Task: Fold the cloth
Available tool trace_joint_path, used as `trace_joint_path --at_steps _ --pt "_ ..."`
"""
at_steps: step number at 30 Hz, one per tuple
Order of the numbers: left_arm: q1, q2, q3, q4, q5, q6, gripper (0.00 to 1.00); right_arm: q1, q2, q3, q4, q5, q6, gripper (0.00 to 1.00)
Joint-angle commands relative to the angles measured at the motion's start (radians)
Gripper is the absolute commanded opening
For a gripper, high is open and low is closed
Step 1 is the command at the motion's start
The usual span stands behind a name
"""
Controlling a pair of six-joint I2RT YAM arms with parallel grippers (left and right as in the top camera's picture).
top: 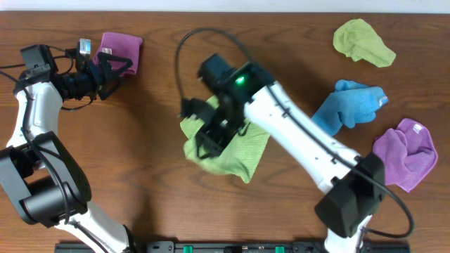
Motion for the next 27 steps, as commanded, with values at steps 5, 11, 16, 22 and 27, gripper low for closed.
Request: trace_joint_path --at_steps 5,11,16,22,27 --pt "0.003 -0.019 0.004 0.002 0.011 0.010 0.95 0.050 -0.002 0.005 0.013 0.137 0.098 0.72" --pt "0.006 -0.019 0.004 -0.025 0.012 0.011 0.95 -0.042 -0.002 0.005 -0.006 0.205 0.204 0.77" --pt "0.025 -0.029 0.004 -0.111 0.020 0.081 0.95 -0.122 -0.006 0.003 -0.024 0.205 0.221 0.86" --pt "0.046 -0.102 0.004 -0.286 -0.056 0.169 0.95 -0.161 -0.025 -0.024 -0.024 0.204 0.221 0.93" --pt "0.046 -0.217 0.003 -0.375 -0.067 0.182 0.95 -0.172 -0.117 -0.159 0.096 0.198 0.262 0.93"
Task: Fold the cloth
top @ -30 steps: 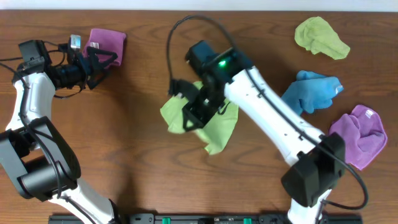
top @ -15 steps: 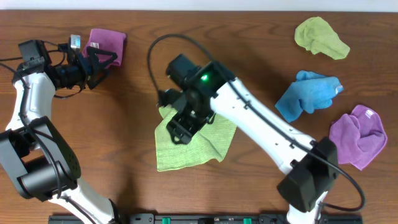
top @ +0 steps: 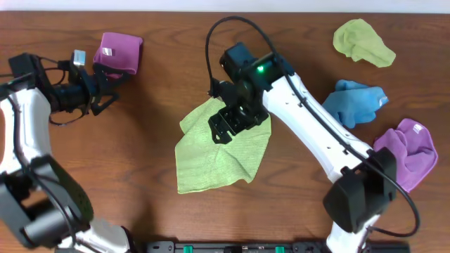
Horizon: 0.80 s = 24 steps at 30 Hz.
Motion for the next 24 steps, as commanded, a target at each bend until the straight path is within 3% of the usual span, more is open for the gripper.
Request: trace_joint_path --at_steps 1,9,13,20,24 --pt "0.001 -0.081 0.003 -0.034 -0.017 0.037 0.95 -0.017 -0.117 -0.110 0.063 -0.014 0.048 0.93" --pt "0.000 -0.139 -0.008 -0.230 -0.018 0.087 0.95 -0.097 -0.513 -0.576 0.349 -0.040 0.194 0.97" --pt "0.000 -0.140 -0.106 -0.296 -0.016 0.128 0.95 -0.142 -0.706 -0.775 0.443 -0.041 0.297 0.98" --pt "0.000 -0.140 -0.394 -0.197 0.030 0.148 0.95 -0.174 -0.945 -0.987 0.558 -0.081 0.459 0.99" --pt "0.000 -0.140 -0.538 -0.082 0.037 0.080 0.95 -0.174 -0.985 -1.012 0.561 -0.082 0.484 0.99"
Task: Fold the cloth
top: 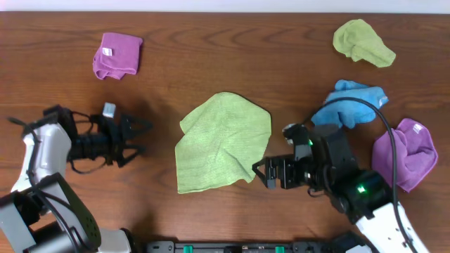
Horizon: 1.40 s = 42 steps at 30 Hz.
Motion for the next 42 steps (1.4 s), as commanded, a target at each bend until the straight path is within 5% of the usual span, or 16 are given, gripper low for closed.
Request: trace_joint_path --at_steps 1,12,40,42 --pt "0.000 -0.005 -0.095 0.062 0.024 -0.053 0.95 -0.007 -0.013 -0.008 0.008 -0.016 0.052 0.99" --pt "-0.017 -0.005 -0.412 0.430 0.023 -0.302 0.95 -0.007 -0.011 -0.008 0.075 -0.030 0.072 0.99" --pt "-0.452 -0.005 -0.525 0.783 -0.218 -0.753 0.98 -0.007 -0.011 -0.008 0.138 -0.038 0.133 0.99" --pt "-0.478 -0.005 -0.534 0.789 -0.252 -0.753 0.91 -0.007 -0.011 -0.008 0.138 -0.038 0.133 0.99"
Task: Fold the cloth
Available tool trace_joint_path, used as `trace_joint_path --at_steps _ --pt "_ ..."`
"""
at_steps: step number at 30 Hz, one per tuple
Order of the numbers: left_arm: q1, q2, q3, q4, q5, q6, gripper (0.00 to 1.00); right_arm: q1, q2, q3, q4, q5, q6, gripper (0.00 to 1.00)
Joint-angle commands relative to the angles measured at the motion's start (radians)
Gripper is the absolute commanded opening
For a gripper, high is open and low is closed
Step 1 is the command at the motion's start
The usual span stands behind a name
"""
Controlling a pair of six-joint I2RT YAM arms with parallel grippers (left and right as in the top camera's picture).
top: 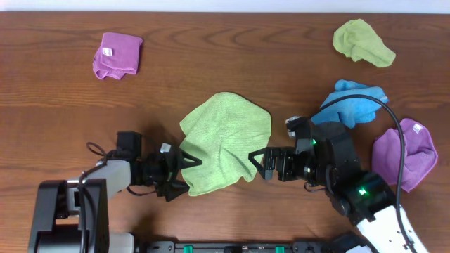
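Note:
The green cloth (223, 140) lies spread out, slightly wrinkled, in the middle of the table. My left gripper (185, 176) lies low at its front left corner, fingers spread, with the cloth's edge at the fingertips. My right gripper (258, 164) is at the cloth's front right corner, also with its fingers apart on either side of the edge. Neither gripper has lifted any cloth.
A folded purple cloth (116, 55) lies at the back left. A crumpled lime cloth (362, 42) is at the back right, and a blue cloth (351, 102) and a purple cloth (404, 151) lie beside my right arm.
My left gripper has moved from well left of the green cloth to its front left corner. My right gripper has shifted a little up and left onto the front right corner. The cloth lies as before.
My right gripper first held the green cloth bunched at the centre while my left was by the purple cloth at the back. Then the cloth lay spread under the right gripper. Both arms then stood at the front, open, beside the cloth, and now sit at its front corners.

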Motion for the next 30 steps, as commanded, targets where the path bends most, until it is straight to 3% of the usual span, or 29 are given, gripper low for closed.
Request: trace_joint_path --at_steps 1,3,5,13,16,20,23,28,30 --pt "-0.035 0.028 -0.050 -0.003 -0.235 -0.001 0.91 -0.005 -0.006 -0.006 0.002 -0.016 0.018 0.99" --pt "-0.041 0.028 -0.050 -0.019 -0.242 -0.001 0.98 -0.005 -0.006 -0.006 0.001 -0.023 0.018 0.99" --pt "-0.041 0.028 -0.050 -0.023 -0.234 -0.016 0.98 -0.005 -0.006 -0.006 0.001 -0.031 0.020 0.99" --pt "-0.098 0.028 -0.050 -0.045 -0.292 -0.285 1.00 -0.005 -0.006 -0.006 0.002 -0.037 0.030 0.99" --pt "-0.179 0.028 -0.050 -0.027 -0.358 -0.355 0.82 -0.005 -0.006 -0.006 0.002 -0.037 0.030 0.99" --pt "-0.193 0.028 -0.050 0.042 -0.424 -0.364 0.77 -0.005 -0.006 -0.006 0.001 -0.042 0.037 0.99" --pt "-0.194 0.028 -0.050 0.075 -0.448 -0.360 0.48 -0.005 -0.006 -0.006 0.001 -0.045 0.037 0.99" --pt "-0.211 0.028 -0.050 0.109 -0.450 -0.327 0.25 -0.005 -0.006 -0.006 0.001 -0.045 0.037 0.99" --pt "-0.222 0.028 -0.050 0.113 -0.451 -0.309 0.20 -0.005 -0.006 -0.006 0.001 -0.045 0.037 0.99"
